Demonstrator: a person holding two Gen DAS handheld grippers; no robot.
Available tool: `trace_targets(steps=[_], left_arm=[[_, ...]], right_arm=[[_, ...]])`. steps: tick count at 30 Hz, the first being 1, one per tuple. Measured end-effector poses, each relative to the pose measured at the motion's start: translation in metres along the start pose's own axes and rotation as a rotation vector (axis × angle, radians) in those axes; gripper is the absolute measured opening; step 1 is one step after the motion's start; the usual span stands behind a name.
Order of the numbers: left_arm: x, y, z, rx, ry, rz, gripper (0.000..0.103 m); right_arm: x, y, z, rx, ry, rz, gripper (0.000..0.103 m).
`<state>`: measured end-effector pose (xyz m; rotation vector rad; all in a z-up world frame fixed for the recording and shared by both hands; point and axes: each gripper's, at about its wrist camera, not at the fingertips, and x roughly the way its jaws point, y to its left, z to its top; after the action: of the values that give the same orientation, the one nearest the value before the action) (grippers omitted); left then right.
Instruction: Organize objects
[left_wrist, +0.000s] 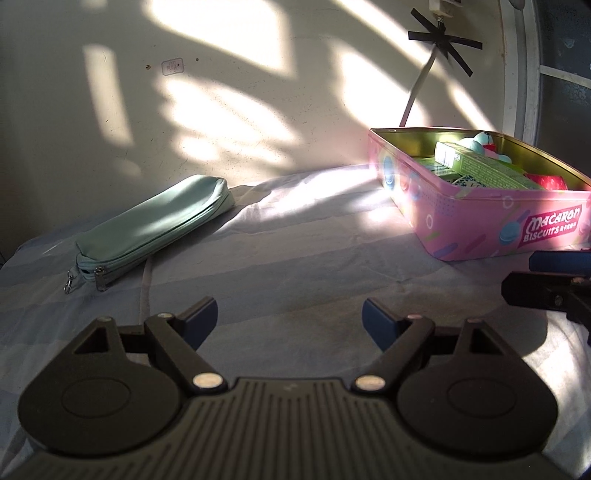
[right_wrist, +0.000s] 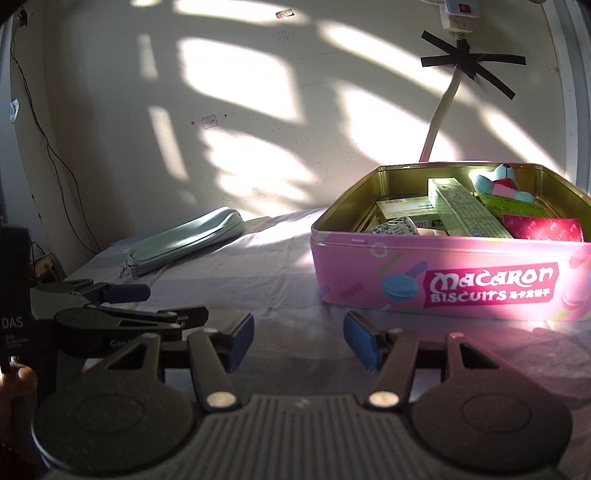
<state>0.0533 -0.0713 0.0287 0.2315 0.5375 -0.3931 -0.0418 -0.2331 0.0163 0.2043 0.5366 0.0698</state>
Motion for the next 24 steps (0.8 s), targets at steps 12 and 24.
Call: trace_targets(steps=[12,24], left_arm=[[0.005,0.125,0.013,-0.283,0.016,0.089,0.091],[0.064,0.227,0.041,-0.549,0.043,0.060,0.098]], right_arm=[[0.042,0.044,-0.015,-0.097,0.103,0.096,0.056],[0.048,0.029,-0.019,0.001,0.109,0.161,0.058]])
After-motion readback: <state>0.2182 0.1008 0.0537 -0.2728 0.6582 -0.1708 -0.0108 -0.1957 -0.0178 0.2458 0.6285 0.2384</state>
